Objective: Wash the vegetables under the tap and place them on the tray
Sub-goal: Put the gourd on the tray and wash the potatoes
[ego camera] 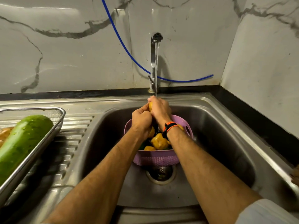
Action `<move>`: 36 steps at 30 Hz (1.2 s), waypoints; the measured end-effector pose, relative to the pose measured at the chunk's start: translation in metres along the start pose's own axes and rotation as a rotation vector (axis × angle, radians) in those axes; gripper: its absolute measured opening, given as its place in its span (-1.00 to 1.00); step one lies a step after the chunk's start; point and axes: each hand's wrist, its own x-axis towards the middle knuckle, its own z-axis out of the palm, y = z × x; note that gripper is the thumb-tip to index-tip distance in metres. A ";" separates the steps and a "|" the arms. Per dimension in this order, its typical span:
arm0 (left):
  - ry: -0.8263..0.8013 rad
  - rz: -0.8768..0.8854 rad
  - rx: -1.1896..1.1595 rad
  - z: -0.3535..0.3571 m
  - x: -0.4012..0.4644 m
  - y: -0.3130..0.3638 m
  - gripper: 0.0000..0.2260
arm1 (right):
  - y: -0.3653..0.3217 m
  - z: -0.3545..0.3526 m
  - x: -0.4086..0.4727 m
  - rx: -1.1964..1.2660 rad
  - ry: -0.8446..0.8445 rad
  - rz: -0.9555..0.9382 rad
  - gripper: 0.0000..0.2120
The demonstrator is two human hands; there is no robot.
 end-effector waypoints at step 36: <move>0.112 0.143 0.550 -0.017 0.013 0.000 -0.59 | 0.016 -0.026 0.017 0.242 -0.109 0.079 -0.72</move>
